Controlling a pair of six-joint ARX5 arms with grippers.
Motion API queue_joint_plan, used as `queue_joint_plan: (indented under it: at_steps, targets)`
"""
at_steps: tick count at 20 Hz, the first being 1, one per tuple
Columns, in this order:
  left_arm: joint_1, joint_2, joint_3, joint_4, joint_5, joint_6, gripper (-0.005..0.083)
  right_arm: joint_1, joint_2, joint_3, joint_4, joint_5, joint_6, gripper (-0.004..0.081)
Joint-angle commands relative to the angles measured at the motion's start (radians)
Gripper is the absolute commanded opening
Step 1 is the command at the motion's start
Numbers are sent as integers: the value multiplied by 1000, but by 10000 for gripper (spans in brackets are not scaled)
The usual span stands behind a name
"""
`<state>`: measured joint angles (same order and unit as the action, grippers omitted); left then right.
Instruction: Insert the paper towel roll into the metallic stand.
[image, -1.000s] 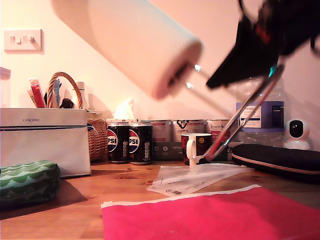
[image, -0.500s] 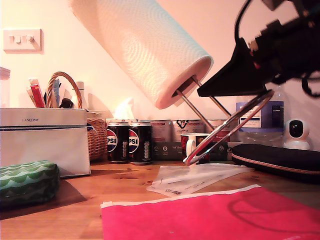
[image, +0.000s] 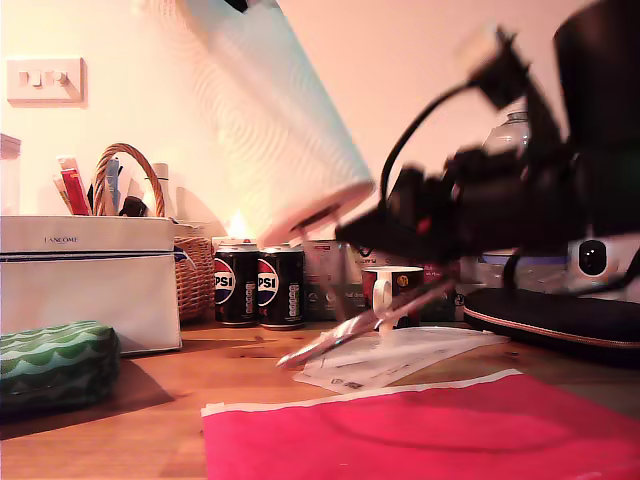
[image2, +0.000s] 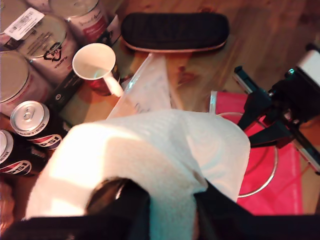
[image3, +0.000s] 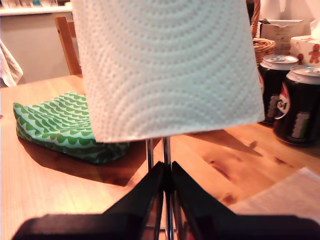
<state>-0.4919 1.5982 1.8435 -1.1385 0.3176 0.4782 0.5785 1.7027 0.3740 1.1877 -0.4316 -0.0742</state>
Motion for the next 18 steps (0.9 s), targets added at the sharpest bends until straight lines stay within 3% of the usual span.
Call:
queue_joint_plan:
  at_steps: [1, 8, 14, 18]
  targets:
    - [6, 10, 6, 66, -50, 18, -24, 24, 37, -6, 28, -23, 18, -13]
    - [-61, 10, 6, 50, -65, 2, -24, 24, 76, -8, 22, -30, 23, -13]
    - [-97, 10, 6, 25, -103, -2, -24, 24, 76, -8, -69, -56, 25, -12]
    - [-100, 10, 6, 24, -117, -2, -24, 24, 75, -8, -97, -68, 42, 81]
